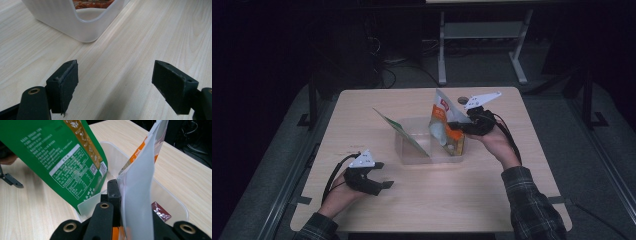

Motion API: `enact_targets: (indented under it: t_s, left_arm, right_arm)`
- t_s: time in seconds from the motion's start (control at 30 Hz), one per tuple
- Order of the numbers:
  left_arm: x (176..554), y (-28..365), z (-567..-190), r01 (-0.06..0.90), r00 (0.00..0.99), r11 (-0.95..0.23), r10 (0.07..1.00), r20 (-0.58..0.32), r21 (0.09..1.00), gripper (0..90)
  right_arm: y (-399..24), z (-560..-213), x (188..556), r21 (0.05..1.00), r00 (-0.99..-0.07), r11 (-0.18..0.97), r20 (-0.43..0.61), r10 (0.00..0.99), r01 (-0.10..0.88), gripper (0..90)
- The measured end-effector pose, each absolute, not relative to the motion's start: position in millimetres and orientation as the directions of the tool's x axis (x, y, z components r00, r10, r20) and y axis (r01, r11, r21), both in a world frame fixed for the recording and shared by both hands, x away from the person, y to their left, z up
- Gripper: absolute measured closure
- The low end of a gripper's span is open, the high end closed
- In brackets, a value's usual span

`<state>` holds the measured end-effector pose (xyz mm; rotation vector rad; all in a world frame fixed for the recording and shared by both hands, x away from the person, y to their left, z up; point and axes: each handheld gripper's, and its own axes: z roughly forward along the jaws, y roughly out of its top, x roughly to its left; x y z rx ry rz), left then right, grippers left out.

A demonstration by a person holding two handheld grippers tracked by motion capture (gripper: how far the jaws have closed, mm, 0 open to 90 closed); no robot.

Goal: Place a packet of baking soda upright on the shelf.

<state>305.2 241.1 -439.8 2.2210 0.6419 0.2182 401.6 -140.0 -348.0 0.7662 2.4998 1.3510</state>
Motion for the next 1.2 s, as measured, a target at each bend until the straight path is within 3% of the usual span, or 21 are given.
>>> enact_targets:
  t_s: [0.6,1.03,1.2]
  left_arm:
    - [304.9,239.7,-440.4,0.375,0.86,-0.56,0.508,-0.051,0.739,20.8]
    - [304.8,240.0,-440.2,0.372,0.861,-0.561,0.505,-0.05,0.74,20.8]
    - [305.0,240.2,-440.0,0.371,0.862,-0.562,0.505,-0.048,0.739,20.8]
  right_arm:
    - [-135.8,-354.4,403.8,0.82,-0.835,0.444,0.071,0.546,0.361,83.5]
    - [-131.5,-358.0,403.4,0.817,-0.804,0.428,0.071,0.59,0.387,38.5]
    - [-135.8,-354.5,400.2,0.831,-0.791,0.408,0.062,0.609,0.379,28.0]
